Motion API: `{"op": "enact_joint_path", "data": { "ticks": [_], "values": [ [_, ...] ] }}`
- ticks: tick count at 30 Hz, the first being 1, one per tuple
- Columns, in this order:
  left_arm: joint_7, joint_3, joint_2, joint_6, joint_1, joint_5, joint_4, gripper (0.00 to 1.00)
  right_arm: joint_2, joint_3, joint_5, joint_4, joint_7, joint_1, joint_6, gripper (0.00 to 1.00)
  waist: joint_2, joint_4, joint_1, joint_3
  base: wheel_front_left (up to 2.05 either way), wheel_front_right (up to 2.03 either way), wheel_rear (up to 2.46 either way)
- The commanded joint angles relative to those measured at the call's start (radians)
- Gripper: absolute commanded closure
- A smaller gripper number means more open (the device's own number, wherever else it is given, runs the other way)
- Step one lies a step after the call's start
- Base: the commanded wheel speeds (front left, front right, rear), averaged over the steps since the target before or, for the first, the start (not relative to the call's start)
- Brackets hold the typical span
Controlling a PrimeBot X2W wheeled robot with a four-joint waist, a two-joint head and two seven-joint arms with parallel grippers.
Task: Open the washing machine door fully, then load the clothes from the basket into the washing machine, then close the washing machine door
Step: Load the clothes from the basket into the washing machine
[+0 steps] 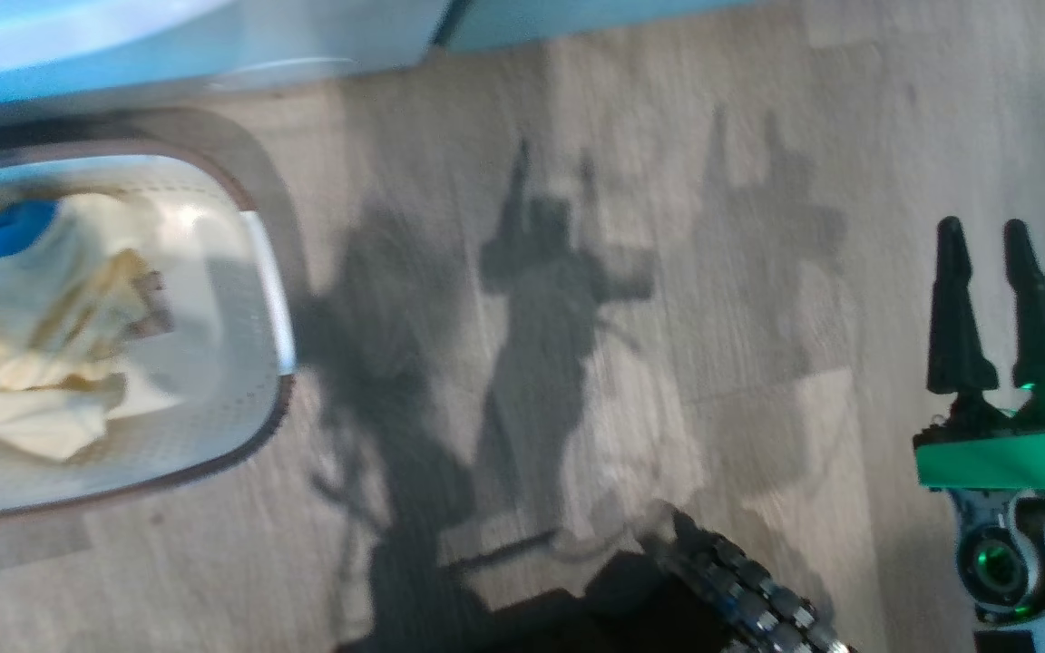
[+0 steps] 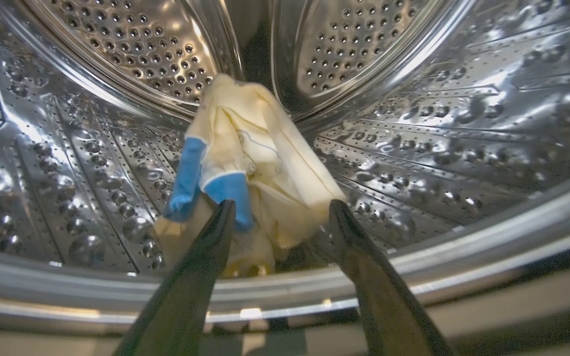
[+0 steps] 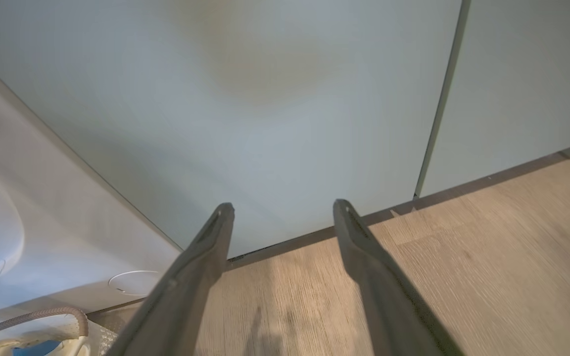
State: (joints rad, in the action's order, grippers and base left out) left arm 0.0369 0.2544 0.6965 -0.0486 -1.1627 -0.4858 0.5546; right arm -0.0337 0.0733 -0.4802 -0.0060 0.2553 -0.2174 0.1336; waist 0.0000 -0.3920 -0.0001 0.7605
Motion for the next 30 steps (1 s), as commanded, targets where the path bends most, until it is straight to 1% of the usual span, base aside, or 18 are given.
{"op": "enact_joint_path", "data": {
  "ticks": [1, 3, 6, 14, 18, 23, 26, 30],
  "values": [
    [-0.018, -0.035, 0.043, -0.005, 0.020, -0.006, -0.037, 0.00, -0.017, 0.003, 0.012, -0.026, 0.006, 0.018, -0.003, 0.00, 0.0000, 0.040, 0.0001, -0.038, 0.00, 0.00, 0.00],
    [-0.048, -0.032, 0.022, -0.007, 0.082, -0.018, -0.060, 0.00, -0.017, -0.009, 0.033, -0.028, 0.006, 0.023, -0.003, 0.00, 0.0000, 0.064, 0.0001, -0.063, 0.00, 0.00, 0.00],
    [-0.105, -0.040, -0.009, -0.028, 0.178, -0.036, -0.120, 0.00, -0.017, -0.025, 0.065, -0.029, 0.006, 0.035, -0.003, 0.00, 0.0000, 0.097, 0.0001, -0.101, 0.00, 0.00, 0.00],
    [-0.229, -0.062, -0.072, -0.126, 0.472, -0.050, -0.347, 0.00, -0.017, -0.060, 0.144, -0.027, 0.006, 0.073, -0.003, 0.00, 0.0000, 0.188, 0.0001, -0.199, 0.00, 0.00, 0.00],
    [-0.260, -0.075, -0.094, -0.187, 0.620, -0.041, -0.465, 0.00, -0.017, -0.072, 0.182, -0.025, 0.006, 0.089, -0.003, 0.00, 0.0000, 0.227, 0.0001, -0.246, 0.00, 0.00, 0.00],
    [-0.283, -0.070, -0.142, -0.243, 0.792, -0.026, -0.580, 0.00, -0.017, -0.080, 0.231, -0.016, 0.006, 0.120, -0.003, 0.00, 0.0000, 0.277, 0.0001, -0.309, 0.00, 0.00, 0.00],
    [-0.289, -0.051, -0.180, -0.265, 0.877, -0.019, -0.623, 0.00, -0.017, -0.084, 0.259, -0.009, 0.006, 0.143, -0.003, 0.00, 0.0000, 0.309, 0.0001, -0.350, 0.00, 0.00, 0.00],
    [-0.293, -0.025, -0.220, -0.276, 0.958, -0.014, -0.652, 0.00, -0.017, -0.084, 0.290, -0.003, 0.006, 0.166, -0.003, 0.00, 0.0000, 0.343, 0.0001, -0.396, 0.00, 0.00, 0.00]
  ]
}}
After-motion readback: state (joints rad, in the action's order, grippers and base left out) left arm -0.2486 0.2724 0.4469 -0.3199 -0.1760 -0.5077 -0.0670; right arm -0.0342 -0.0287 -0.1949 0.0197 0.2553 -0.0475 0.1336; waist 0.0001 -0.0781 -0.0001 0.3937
